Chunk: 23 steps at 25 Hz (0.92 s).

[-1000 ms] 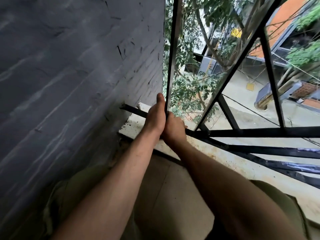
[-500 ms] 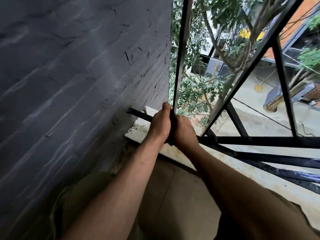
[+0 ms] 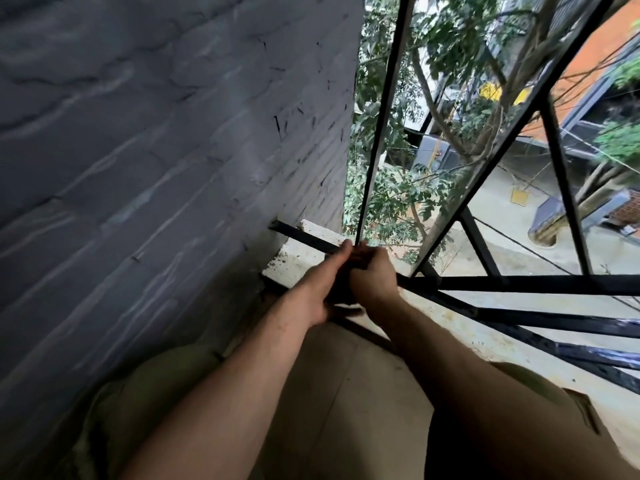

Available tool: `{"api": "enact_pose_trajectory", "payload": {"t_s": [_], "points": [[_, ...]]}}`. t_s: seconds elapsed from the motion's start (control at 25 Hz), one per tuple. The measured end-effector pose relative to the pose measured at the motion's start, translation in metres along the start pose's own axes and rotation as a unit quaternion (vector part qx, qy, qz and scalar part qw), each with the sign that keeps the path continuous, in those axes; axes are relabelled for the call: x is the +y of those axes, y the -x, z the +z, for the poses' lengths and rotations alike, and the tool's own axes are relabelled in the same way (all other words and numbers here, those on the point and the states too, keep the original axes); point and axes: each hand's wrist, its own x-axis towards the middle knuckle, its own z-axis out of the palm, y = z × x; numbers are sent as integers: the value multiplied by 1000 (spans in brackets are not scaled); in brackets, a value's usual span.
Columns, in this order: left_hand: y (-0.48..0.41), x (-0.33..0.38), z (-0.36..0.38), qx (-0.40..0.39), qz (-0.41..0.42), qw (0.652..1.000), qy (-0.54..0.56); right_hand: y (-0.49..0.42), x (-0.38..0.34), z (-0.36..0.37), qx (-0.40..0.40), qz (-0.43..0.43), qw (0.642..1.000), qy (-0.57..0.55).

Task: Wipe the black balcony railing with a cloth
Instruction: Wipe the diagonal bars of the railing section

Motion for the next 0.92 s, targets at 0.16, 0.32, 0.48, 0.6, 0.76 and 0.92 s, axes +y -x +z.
{"api": "enact_pose_trajectory", "payload": {"t_s": [0.16, 0.32, 0.48, 0.6, 0.76, 0.92], "points": [[-25, 1, -11, 194, 256, 947, -1, 6, -11, 3, -50, 7, 991, -122], [-49, -5, -8, 198, 458, 821, -276, -3, -12, -19, 130, 2, 991, -35], [-71, -3, -30, 157, 483, 592, -626, 2, -12, -17, 86, 1, 995, -49], [-75, 33, -72, 289, 350, 466, -760, 11, -11, -19, 48, -12, 999, -21], [-72, 17, -46, 244, 422, 473, -733, 9, -18, -17, 24, -26, 999, -35], [-87, 9, -65, 122, 534, 464, -696, 6, -22, -2, 3, -22, 998, -61]]}}
